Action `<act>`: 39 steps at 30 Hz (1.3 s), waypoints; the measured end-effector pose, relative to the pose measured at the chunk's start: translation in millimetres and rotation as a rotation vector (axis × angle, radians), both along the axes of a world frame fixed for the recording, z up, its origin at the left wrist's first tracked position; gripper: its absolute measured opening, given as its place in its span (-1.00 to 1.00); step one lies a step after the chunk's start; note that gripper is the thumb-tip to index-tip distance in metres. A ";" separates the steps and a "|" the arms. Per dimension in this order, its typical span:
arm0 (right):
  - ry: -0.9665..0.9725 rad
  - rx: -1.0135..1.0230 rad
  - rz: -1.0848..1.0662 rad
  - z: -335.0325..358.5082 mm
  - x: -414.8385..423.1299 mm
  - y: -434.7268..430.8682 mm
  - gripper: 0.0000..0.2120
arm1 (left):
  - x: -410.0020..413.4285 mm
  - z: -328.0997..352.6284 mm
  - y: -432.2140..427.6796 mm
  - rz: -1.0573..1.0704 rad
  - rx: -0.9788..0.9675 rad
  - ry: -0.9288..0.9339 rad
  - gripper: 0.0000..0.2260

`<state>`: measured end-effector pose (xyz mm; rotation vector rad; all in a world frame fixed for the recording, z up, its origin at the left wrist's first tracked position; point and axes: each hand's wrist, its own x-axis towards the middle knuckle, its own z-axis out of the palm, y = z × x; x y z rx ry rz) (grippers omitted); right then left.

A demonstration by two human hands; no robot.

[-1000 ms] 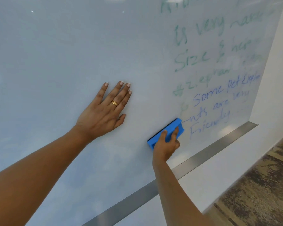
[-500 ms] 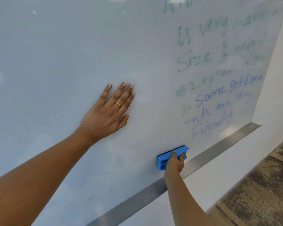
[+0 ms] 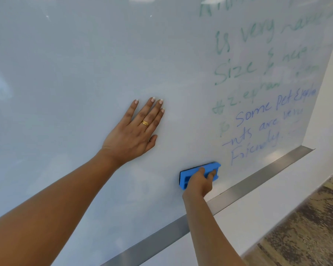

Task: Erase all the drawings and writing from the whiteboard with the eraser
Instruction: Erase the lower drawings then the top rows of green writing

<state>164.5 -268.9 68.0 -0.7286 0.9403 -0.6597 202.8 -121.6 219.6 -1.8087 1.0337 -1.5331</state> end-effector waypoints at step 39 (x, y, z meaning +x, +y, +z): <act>-0.393 -1.887 -0.044 368.6 -4.8 28.5 -0.43 | -9.2 232.4 46.0 0.067 -0.548 0.015 -0.40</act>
